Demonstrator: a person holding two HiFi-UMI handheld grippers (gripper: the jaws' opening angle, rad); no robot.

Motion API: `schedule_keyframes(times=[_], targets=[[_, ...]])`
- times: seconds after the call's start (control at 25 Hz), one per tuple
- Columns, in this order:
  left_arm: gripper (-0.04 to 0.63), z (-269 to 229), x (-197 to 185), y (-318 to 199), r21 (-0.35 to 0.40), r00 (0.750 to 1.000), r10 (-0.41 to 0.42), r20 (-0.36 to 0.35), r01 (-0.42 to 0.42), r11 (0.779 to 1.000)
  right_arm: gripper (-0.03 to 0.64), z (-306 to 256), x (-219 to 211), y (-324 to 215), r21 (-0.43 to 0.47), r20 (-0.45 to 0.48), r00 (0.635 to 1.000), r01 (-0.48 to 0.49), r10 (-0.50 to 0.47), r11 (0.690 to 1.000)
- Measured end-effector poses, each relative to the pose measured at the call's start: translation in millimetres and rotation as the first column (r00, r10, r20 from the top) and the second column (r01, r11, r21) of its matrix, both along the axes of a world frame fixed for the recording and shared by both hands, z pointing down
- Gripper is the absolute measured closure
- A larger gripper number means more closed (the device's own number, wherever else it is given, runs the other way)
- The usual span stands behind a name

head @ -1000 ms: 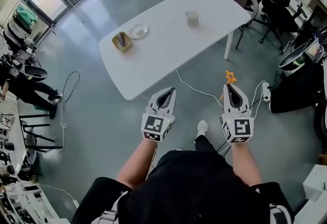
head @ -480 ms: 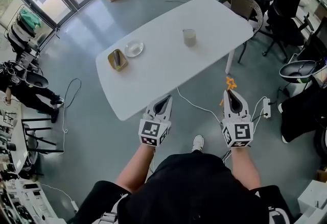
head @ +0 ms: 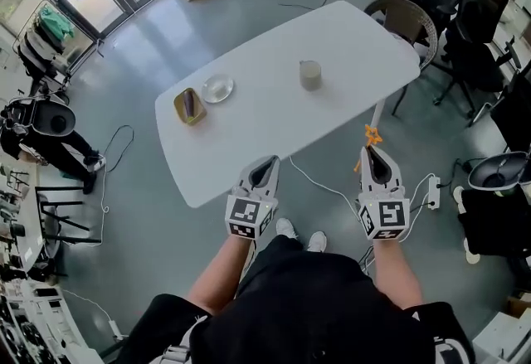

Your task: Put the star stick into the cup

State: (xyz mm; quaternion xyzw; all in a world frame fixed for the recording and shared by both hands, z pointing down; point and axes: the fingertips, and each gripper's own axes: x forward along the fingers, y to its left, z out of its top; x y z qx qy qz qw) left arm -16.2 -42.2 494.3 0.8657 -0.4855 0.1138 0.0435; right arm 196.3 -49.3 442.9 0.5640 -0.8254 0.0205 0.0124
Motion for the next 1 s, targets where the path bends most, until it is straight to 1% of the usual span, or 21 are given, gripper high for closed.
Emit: schedule_keyframes(times=[0.2, 0.44, 0.72, 0.88, 1.0], targets=[[0.584, 11.3, -6.4, -32.5, -0.016, 1.0, -0.012, -0.017, 0.012, 1.0, 0.595, 2.8, -11.1, -38.3, 0.002, -0.004, 1.0, 0.011, -0.011, 1.0], [0.584, 12.1, -8.4, -98.8, -0.014, 1.0, -0.012, -0.011, 0.012, 1.0, 0.595, 7.0, -24.5, -106.7, -0.021, -0.009, 1.0, 0.013, -0.013, 1.0], [0.584, 12.3, -40.5, -159.3, -0.024, 1.0, -0.009, 0.0, 0.009, 1.0, 0.595, -3.2, -50.3, -173.1, -0.01, -0.008, 1.0, 0.002, -0.002, 1.0], [0.584, 2.4, -54.2, -189.5, -0.01, 1.0, -0.019, -0.013, 0.019, 1.0, 0.595, -6.3, -58.9, -204.6, -0.006, -0.006, 1.0, -0.011, 0.011, 1.0], [0.584, 7.5, -61.6, -205.5, -0.012, 1.0, -0.007, -0.022, 0.006, 1.0, 0.595, -10.0, -68.9, -223.4, 0.004, -0.01, 1.0, -0.016, 0.016, 1.0]])
